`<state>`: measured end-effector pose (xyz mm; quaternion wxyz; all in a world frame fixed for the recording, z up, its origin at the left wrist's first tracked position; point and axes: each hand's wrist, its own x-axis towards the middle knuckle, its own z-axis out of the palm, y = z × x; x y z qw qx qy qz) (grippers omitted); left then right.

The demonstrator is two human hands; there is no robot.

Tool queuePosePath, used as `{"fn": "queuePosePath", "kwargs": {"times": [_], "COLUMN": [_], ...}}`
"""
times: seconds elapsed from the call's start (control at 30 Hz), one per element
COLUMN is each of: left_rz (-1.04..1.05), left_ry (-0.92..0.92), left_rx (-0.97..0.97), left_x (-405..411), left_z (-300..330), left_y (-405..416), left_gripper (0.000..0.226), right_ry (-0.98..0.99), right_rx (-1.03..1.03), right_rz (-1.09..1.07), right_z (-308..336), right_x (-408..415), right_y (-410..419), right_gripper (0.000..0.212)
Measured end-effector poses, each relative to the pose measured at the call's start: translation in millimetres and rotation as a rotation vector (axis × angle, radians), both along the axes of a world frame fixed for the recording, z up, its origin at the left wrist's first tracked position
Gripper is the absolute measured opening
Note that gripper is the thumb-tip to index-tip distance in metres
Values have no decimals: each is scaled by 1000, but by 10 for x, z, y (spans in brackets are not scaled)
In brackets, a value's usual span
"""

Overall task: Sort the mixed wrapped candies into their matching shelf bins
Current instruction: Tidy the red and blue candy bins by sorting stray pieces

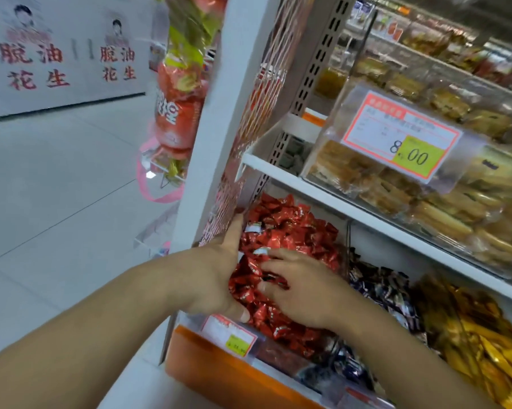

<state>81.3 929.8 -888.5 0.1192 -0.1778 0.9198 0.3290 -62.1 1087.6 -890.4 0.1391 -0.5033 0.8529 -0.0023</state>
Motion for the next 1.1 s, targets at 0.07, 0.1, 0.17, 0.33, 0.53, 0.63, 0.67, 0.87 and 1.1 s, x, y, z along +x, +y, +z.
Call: {"fn": "queuePosePath", "kwargs": {"times": [0.07,0.1,0.17,0.33,0.53,0.63,0.67,0.87,1.1], "left_rz": [-4,-5,-5,2,-4,0,2,-2,-10], "left_ry": [-3,-2,2,15,9,8,6,11,-3], "left_rx": [2,5,16,28,25,31,33,38,21], "left_x": [7,13,21,30,45,40,36,31,11], "left_z": [2,0,11,35,43,35,30,35,47], "left_y": [-3,-8,-8,7,2,-2,-3,2,17], "left_gripper": [152,152,152,150,151,150,150,149,151], "right_ry": [-17,-34,-68,-15,3,38,46,93,118], "right_rx": [59,56,-46,-298,-327,-323,-319,-293,-448], "right_rz": [17,22,1,-183,-99,-109,-107,-159,-166], "right_z": [104,163,277,243,-160,-219,-221,-245,40], "right_x": [29,44,55,-91,-380,-489,-509,-508,-209], "right_y": [47,41,-22,-410,-695,-734,-744,-711,-325], "right_gripper": [56,54,42,20,37,35,32,12,14]}}
